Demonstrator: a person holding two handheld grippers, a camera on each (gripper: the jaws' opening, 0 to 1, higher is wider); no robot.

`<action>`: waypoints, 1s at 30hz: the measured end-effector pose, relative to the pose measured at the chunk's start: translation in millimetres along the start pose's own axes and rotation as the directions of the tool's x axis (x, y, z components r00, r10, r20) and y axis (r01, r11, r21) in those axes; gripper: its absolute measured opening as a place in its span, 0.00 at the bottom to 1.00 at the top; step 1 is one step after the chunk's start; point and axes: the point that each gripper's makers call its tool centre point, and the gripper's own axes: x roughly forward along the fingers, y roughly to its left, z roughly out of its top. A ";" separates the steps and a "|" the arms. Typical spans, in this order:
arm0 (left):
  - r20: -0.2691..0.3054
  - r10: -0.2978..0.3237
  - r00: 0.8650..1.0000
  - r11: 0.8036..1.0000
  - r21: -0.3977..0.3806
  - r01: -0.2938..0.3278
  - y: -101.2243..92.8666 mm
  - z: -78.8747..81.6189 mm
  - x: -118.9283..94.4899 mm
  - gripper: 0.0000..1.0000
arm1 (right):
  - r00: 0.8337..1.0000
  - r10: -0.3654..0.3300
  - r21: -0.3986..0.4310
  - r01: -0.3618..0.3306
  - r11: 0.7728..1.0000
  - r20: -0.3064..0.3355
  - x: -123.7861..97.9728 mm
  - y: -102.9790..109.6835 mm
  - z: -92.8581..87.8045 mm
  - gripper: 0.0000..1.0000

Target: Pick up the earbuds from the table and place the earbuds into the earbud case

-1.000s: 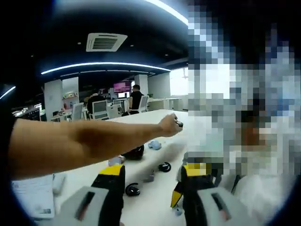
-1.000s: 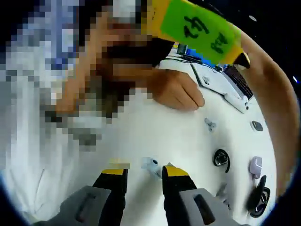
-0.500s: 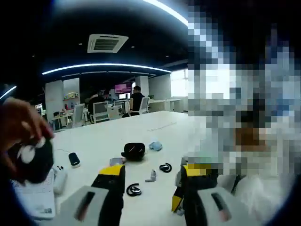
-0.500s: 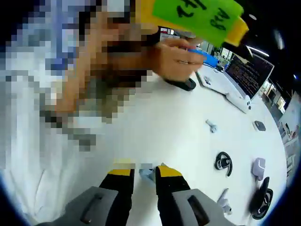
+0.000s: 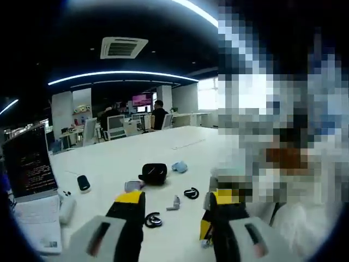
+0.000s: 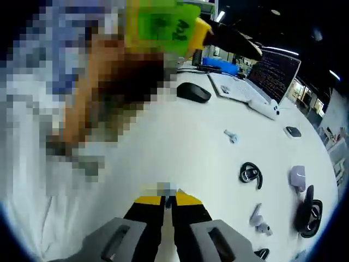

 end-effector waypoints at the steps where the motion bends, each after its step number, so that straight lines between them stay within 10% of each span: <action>1: 0.000 0.003 1.000 1.000 -0.002 -0.003 0.7 -0.1 0.5 0.49 | 1.000 -0.007 -0.003 0.007 1.000 0.001 -1.3 -0.7 -0.5 0.05; 16: 0.008 0.004 1.000 1.000 -0.014 -0.004 0.4 0.3 9.7 0.49 | 0.982 -0.141 0.112 0.128 0.985 0.123 -74.1 -30.6 -17.0 0.05; 24: 0.104 -0.019 0.994 0.997 -0.067 0.026 -4.0 18.6 15.9 0.49 | 0.920 -0.316 0.222 0.266 0.938 0.233 -158.9 -46.6 -34.9 0.05; 30: 0.183 -0.030 0.983 0.994 -0.096 0.048 -5.6 32.2 11.4 0.49 | 0.832 -0.460 0.291 0.378 0.879 0.311 -223.7 -44.7 -53.5 0.05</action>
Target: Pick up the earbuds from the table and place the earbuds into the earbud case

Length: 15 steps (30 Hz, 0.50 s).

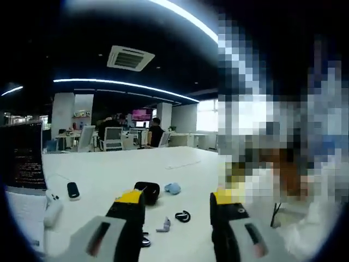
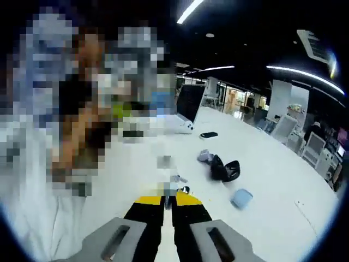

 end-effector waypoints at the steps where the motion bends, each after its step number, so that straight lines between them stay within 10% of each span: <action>1: 0.012 -0.005 1.000 1.000 -0.005 0.005 -0.2 2.3 -0.4 0.49 | 0.999 -0.024 0.006 0.024 1.000 0.022 -10.8 -3.2 2.4 0.05; 15: 0.083 -0.066 0.994 0.998 -0.005 0.066 -18.1 15.1 2.4 0.50 | 0.892 -0.319 0.085 0.308 0.948 0.322 -132.2 -22.7 22.9 0.05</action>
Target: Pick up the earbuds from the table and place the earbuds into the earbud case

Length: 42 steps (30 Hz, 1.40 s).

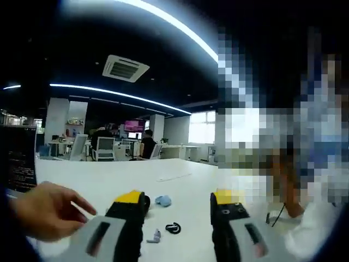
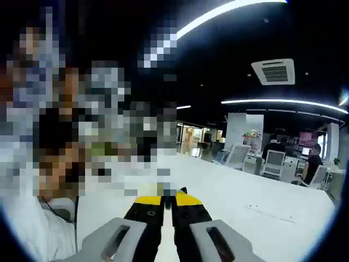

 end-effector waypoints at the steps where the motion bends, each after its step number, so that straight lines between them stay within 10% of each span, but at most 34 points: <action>1: -0.002 0.000 1.000 1.000 -0.003 0.000 -0.1 -1.1 1.0 0.50 | 1.000 -0.007 0.008 0.007 1.000 0.012 -3.5 -2.1 -0.9 0.05; 25: -0.088 0.014 0.996 0.999 0.036 -0.011 -4.5 -14.2 23.6 0.49 | 1.000 0.019 -0.020 -0.018 1.000 0.025 -15.3 5.9 3.1 0.05; 34: -0.206 0.048 0.977 0.990 0.137 -0.019 11.2 -8.4 59.6 0.41 | 0.999 0.017 -0.018 -0.017 1.000 0.031 -18.5 2.2 5.4 0.05; 42: -0.352 0.052 0.935 0.972 0.233 0.034 27.2 -7.2 112.9 0.31 | 0.999 0.022 -0.011 -0.022 1.000 0.029 -19.0 3.0 4.6 0.05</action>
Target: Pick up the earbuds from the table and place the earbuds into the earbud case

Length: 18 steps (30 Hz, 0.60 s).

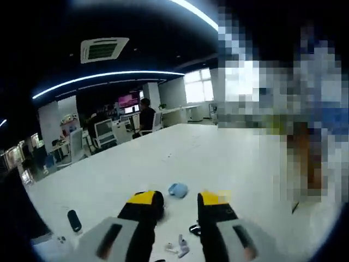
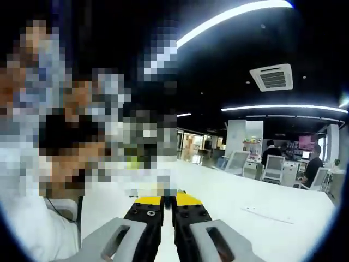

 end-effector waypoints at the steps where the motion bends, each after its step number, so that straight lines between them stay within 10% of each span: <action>1: -0.020 -0.002 1.000 1.000 0.016 0.002 1.3 1.7 6.0 0.30 | 1.000 0.000 0.003 0.000 1.000 -0.004 0.1 -0.4 -1.3 0.05; 14: -0.235 -0.001 0.972 0.983 0.177 0.044 26.2 -7.4 109.0 0.29 | 1.000 -0.006 -0.007 0.006 1.000 0.010 -6.3 -4.6 4.6 0.05; 18: -0.333 0.002 0.943 0.969 0.234 0.080 21.0 -30.5 130.4 0.26 | 1.000 -0.012 0.000 0.012 1.000 0.008 -8.1 -7.4 3.2 0.05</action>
